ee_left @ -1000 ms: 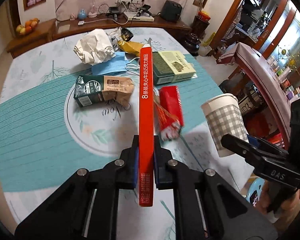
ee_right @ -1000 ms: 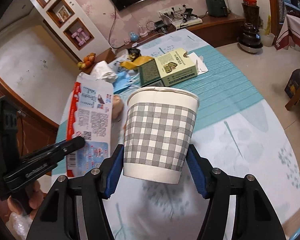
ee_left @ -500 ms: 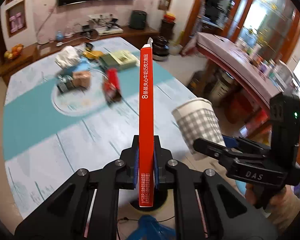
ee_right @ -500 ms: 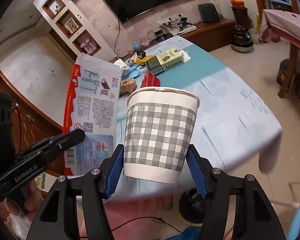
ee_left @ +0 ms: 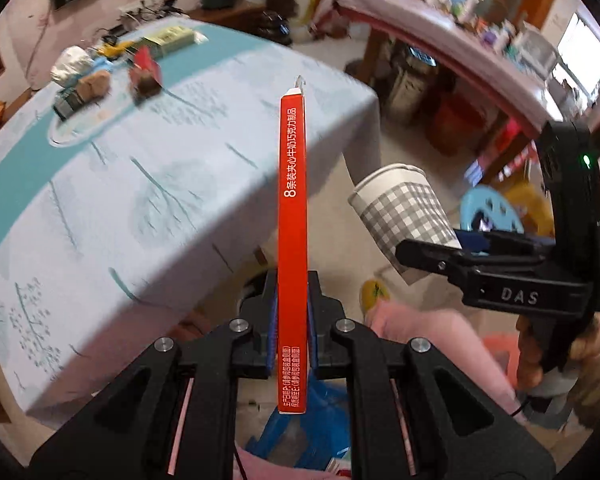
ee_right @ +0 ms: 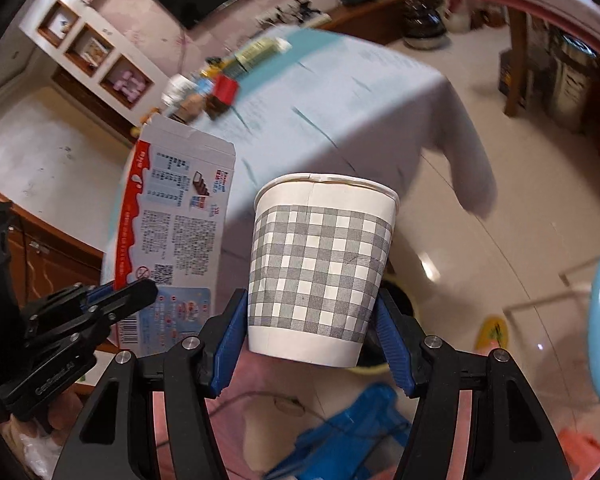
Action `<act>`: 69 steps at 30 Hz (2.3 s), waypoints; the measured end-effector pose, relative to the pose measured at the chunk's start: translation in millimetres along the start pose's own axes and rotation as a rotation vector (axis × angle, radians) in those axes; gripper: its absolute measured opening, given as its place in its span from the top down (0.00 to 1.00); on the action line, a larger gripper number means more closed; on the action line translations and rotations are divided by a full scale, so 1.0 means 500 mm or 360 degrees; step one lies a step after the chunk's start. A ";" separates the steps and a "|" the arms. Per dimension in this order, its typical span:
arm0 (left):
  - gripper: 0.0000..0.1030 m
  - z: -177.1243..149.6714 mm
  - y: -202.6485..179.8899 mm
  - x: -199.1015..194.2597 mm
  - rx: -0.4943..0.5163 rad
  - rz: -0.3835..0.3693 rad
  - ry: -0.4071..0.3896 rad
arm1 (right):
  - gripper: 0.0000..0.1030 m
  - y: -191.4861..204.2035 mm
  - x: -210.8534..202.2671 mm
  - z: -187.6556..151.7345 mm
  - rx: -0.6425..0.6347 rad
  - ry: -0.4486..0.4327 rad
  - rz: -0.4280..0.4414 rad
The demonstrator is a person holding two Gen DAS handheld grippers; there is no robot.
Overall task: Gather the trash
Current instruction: 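Carry the Kinder box and checked cup down over the floor trash bin, then open both tools to drop the Kinder box and cup into the bin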
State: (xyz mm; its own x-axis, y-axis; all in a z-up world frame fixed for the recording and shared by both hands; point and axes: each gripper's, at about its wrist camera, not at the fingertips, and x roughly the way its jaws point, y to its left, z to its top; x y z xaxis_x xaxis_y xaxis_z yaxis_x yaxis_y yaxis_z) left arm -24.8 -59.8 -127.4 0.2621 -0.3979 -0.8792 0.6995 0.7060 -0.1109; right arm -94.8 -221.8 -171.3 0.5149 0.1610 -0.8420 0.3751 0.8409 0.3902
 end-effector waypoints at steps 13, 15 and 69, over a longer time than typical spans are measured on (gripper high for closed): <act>0.91 -0.093 -0.069 0.212 0.0187 0.0025 0.0321 | 0.40 -0.121 0.164 -0.089 0.0174 0.0286 -0.0062; 0.91 -0.100 -0.058 0.257 0.0173 0.0034 0.0387 | 0.40 -0.133 0.200 -0.094 0.0191 0.0326 -0.0074; 0.68 -0.140 0.051 0.571 0.0147 0.0195 0.0582 | 0.37 -0.255 0.653 -0.095 0.0462 0.0715 -0.0046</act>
State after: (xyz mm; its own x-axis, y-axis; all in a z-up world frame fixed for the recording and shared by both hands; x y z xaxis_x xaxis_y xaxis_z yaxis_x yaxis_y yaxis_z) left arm 21.7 -114.4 -413.8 0.1048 -0.0673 -0.9922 0.7388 0.6731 0.0324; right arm -10.9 -252.0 -513.9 0.1444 0.3986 -0.9057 0.6150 0.6809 0.3977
